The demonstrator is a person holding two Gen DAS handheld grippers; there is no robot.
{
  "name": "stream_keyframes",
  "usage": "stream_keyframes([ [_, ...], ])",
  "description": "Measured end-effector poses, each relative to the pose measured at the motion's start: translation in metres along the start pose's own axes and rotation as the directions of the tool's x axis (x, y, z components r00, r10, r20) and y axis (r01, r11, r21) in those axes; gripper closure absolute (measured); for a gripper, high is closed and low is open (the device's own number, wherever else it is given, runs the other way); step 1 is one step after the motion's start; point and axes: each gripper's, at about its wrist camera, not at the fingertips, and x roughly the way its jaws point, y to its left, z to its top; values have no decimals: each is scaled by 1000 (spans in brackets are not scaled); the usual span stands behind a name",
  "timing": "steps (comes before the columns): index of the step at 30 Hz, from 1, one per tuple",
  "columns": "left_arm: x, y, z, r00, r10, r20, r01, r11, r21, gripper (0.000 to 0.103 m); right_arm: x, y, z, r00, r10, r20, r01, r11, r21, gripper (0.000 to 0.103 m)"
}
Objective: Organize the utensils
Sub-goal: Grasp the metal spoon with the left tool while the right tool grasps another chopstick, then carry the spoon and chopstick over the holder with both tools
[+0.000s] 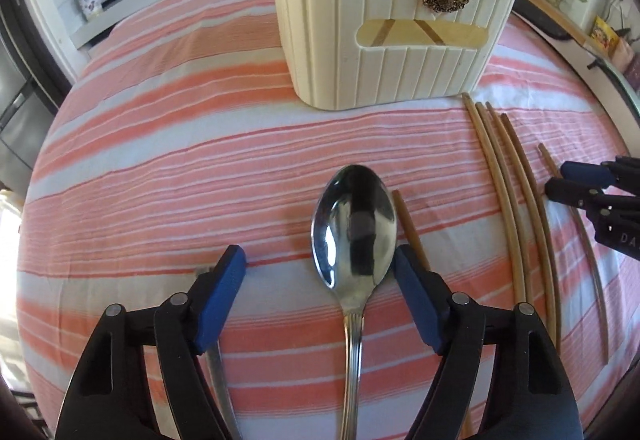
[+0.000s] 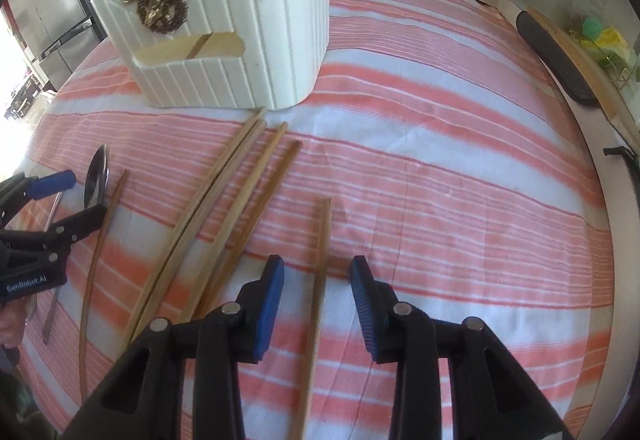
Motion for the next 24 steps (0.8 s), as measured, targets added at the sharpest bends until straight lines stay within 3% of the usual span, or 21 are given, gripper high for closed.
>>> stream_keyframes([
  [1, 0, -2, 2, 1000, -9, 5, 9, 1000, 7, 34, 2, 0, 4, 1000, -4, 2, 4, 1000, 3, 70],
  [3, -1, -6, 5, 999, -38, 14, 38, 999, 21, 60, 4, 2, 10, 1000, -20, 6, 20, 1000, 0, 82],
  [4, -2, -7, 6, 999, -40, 17, 39, 999, 29, 61, 5, 3, 13, 1000, -21, 8, 21, 1000, -2, 94],
  [5, -2, -7, 6, 999, -40, 19, 39, 999, 32, 61, 6, 2, 15, 1000, -24, 9, 24, 1000, -2, 96],
  [9, -14, 3, 1, 996, -74, 46, 74, 997, -5, 62, 2, -10, 19, 999, 25, 35, -27, 998, 55, 97],
  [14, -64, 22, -9, 981, -113, 160, 124, 990, -61, 62, -33, -20, 7, 988, 77, 132, -89, 992, 89, 97],
  [24, -157, 38, -39, 927, -134, 350, 168, 984, -68, 61, -131, -1, -28, 930, 145, 339, -166, 986, 33, 97],
])
